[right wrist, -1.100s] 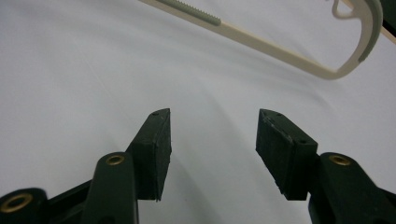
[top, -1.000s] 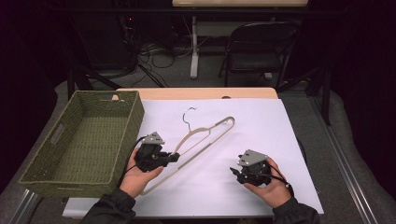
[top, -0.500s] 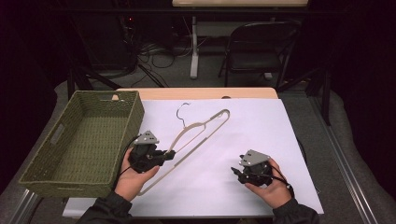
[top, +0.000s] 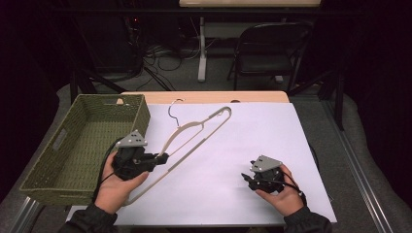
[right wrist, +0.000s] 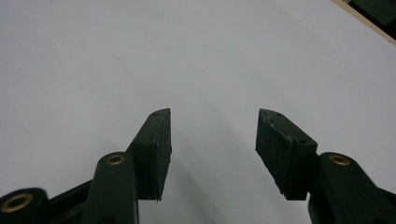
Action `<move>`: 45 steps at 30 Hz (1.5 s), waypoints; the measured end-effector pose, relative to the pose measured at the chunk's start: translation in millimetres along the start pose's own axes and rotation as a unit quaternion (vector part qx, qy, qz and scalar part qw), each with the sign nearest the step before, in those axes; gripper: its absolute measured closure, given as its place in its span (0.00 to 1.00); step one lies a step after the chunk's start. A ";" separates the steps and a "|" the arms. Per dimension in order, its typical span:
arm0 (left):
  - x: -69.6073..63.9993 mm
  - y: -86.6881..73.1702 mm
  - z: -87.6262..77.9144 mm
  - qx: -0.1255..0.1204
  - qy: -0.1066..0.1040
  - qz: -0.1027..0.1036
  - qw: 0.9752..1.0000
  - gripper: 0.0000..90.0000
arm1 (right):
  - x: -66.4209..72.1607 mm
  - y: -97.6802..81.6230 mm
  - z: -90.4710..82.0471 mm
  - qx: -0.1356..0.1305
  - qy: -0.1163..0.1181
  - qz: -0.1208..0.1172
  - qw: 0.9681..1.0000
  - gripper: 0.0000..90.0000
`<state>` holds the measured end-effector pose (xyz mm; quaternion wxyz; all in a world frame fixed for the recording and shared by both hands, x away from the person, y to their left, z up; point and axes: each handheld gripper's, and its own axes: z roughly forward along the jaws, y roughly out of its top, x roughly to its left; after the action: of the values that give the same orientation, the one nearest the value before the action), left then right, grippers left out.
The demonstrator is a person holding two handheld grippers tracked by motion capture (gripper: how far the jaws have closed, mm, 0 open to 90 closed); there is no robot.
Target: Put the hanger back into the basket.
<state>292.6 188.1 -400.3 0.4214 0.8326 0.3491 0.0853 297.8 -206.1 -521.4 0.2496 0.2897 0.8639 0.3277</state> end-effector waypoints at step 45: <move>139.8 -27.0 -91.3 -0.023 0.101 -0.045 0.994 0.97 | -2.5 -6.5 5.2 0.013 -0.010 0.010 1.000 0.51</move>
<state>342.7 348.9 -384.6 0.4063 0.7930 0.4255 0.1581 300.6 -209.5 -528.8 0.2514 0.3046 0.8628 0.3155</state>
